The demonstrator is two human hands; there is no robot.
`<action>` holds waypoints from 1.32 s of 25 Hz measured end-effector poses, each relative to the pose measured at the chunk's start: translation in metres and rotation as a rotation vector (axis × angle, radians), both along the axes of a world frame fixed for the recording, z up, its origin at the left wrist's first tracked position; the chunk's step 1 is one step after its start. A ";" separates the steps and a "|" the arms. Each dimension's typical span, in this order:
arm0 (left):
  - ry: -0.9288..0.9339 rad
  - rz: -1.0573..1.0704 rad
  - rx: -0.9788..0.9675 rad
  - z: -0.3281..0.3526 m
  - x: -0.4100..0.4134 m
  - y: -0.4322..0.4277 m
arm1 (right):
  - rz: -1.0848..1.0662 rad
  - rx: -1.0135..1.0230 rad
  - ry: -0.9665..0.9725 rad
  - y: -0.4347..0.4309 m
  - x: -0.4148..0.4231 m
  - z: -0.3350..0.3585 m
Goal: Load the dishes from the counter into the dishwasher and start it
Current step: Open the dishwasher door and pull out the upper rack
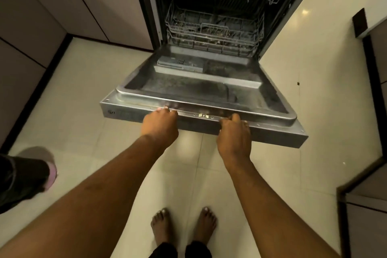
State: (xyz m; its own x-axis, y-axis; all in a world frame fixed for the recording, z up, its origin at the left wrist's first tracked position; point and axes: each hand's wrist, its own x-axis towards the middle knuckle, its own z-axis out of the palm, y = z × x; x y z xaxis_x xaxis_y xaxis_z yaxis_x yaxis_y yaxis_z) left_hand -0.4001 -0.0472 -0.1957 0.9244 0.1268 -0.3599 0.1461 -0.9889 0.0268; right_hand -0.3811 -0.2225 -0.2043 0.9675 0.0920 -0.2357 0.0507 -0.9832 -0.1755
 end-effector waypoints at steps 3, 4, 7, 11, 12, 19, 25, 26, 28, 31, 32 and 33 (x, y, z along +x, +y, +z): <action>0.069 -0.014 -0.004 -0.027 -0.019 -0.002 | 0.009 -0.069 0.086 0.004 -0.015 -0.021; 0.084 -0.016 -0.006 -0.035 -0.024 -0.002 | 0.009 -0.080 0.114 0.005 -0.019 -0.028; 0.182 -0.028 -0.010 -0.064 -0.038 -0.005 | 0.024 -0.123 0.202 0.008 -0.035 -0.055; 0.323 -0.060 -0.020 -0.112 -0.056 -0.006 | -0.005 -0.118 0.325 0.014 -0.057 -0.102; 0.359 -0.064 -0.021 -0.125 -0.059 -0.007 | -0.008 -0.114 0.348 0.014 -0.062 -0.114; 0.490 -0.040 -0.028 -0.210 -0.080 -0.015 | 0.037 -0.114 0.466 0.007 -0.081 -0.197; 0.546 -0.015 -0.080 -0.284 -0.091 -0.012 | 0.046 -0.072 0.566 0.000 -0.087 -0.268; 0.558 -0.015 -0.085 -0.295 -0.092 -0.011 | 0.054 -0.073 0.582 0.000 -0.089 -0.280; 0.585 -0.013 -0.103 -0.315 -0.091 -0.009 | 0.062 -0.070 0.598 -0.002 -0.093 -0.304; 0.612 -0.005 -0.119 -0.333 -0.090 -0.010 | 0.077 -0.088 0.598 -0.005 -0.099 -0.326; 0.606 0.007 -0.114 -0.338 -0.091 -0.012 | 0.083 -0.109 0.585 -0.004 -0.101 -0.330; 0.599 0.019 -0.110 -0.340 -0.094 -0.015 | 0.087 -0.129 0.579 -0.003 -0.104 -0.332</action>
